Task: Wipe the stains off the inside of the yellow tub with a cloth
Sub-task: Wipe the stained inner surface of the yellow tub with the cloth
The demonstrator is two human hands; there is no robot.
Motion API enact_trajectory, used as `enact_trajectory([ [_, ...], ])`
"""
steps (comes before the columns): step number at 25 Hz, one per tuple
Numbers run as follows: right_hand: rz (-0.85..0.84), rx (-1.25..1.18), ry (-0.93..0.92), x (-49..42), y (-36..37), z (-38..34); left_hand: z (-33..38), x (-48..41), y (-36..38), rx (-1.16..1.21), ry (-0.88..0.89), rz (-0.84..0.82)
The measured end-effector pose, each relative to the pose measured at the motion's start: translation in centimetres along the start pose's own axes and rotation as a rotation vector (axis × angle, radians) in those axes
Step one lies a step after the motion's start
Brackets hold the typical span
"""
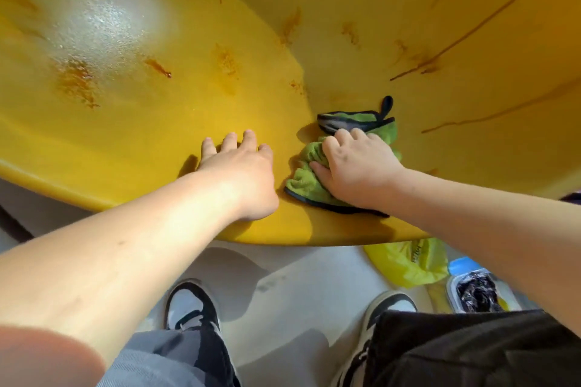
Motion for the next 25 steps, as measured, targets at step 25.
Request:
enact_trajectory([
  [25,-0.024,0.216,0.213,2.3,-4.0,10.0,10.2,-6.0,-5.4,0.217,0.186,0.327],
])
Point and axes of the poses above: each hand's wrist, its own x-axis away from the middle knuckle, its own y-axis out of the palm, z = x × y, the point moved 2 cm from there along -x, towards the middle knuckle, and after that the axes turned 14 degrees about -x, right-handed, at the moved point
